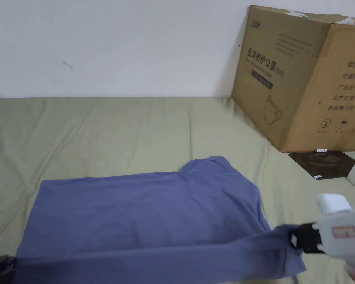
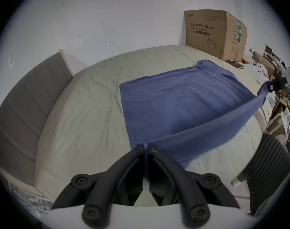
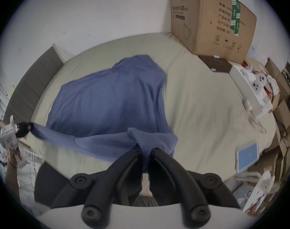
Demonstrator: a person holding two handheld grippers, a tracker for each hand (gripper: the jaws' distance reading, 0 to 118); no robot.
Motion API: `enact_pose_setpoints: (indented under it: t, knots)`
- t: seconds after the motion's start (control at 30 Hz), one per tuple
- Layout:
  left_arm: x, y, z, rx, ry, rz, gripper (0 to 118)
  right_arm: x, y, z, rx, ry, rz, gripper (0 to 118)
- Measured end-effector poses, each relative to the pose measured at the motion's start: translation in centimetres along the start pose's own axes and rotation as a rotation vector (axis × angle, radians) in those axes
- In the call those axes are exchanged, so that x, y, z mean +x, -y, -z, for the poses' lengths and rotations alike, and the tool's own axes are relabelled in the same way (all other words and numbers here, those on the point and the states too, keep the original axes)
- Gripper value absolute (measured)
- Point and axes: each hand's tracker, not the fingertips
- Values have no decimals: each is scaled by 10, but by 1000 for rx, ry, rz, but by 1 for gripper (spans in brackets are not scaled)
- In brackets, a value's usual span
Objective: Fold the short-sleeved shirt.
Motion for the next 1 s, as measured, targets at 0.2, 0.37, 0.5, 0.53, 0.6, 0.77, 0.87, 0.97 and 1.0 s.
enact_pose_setpoints:
  t: [0.2,0.37,0.5,0.53,0.6,0.77,0.87,0.97,1.0]
  knots:
    - [-22,-42,88,-136,41,-39,50,-11,-76,101,-62,61,3,39]
    - [-33,-40,101,-149,142,-226,91,-27,-70,116,-23,147,26,112]
    - [-39,-33,86,-96,207,-350,91,-32,-53,95,55,93,37,112]
    - [-39,-36,74,-49,203,-366,92,-37,-46,81,95,67,24,112]
    - [-33,-35,45,66,213,-406,94,-56,-26,37,228,9,-18,112]
    - [32,-11,-69,504,185,-445,86,-92,45,-59,714,-58,-113,74]
    - [54,6,-106,648,53,-356,0,-105,79,-88,823,-84,-48,6]
    - [67,19,-125,658,19,-372,0,-107,98,-100,830,-152,43,3]
    - [66,21,-128,654,61,-371,0,-107,101,-102,832,-145,34,2]
